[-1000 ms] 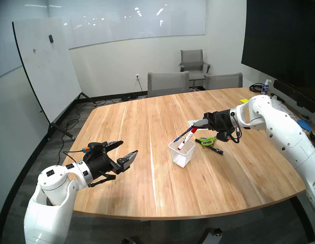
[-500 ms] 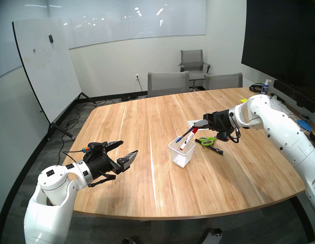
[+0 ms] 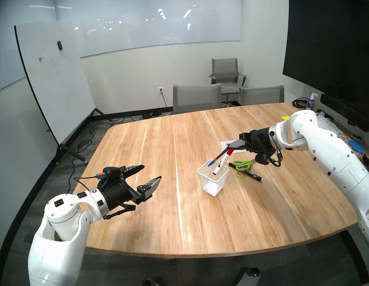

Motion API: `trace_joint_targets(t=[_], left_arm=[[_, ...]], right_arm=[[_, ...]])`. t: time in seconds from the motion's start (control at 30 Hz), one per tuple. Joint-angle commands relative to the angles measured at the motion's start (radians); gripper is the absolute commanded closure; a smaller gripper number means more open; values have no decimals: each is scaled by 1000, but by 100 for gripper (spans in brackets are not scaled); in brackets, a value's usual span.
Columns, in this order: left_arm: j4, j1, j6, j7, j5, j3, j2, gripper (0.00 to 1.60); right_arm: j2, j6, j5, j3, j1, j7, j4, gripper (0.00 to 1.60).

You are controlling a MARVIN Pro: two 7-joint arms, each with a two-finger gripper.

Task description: Place the pen, the marker, and the scissors into the pen holder

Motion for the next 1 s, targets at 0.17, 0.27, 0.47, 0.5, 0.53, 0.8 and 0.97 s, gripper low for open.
trace_joint_targets(t=[0.17,0.27,0.47,0.5,0.53,0.8,0.97], left_arm=[[-15,-1,0,0,1,-1,2,0],[-15,-1,0,0,1,-1,2,0],[-15,-1,0,0,1,-1,2,0],[-15,-1,0,0,1,-1,2,0],[-15,-1,-1,0,1,-1,2,0],[-15,-1,-1,0,1,-1,2,0],[-15,-1,-1,0,1,-1,2,0]], right_arm=[[20,13,-71,-13,26,-55,-13,160],[15,13,-92,-26,32,-64,-11,160],[1,23,-129,-53,43,-81,-5,160],[-2,24,-130,-55,44,-81,-5,160],[-3,25,-138,-61,47,-87,-4,160],[-19,29,-165,-85,60,-97,2,160],[-28,25,-183,-98,66,-101,1,160]])
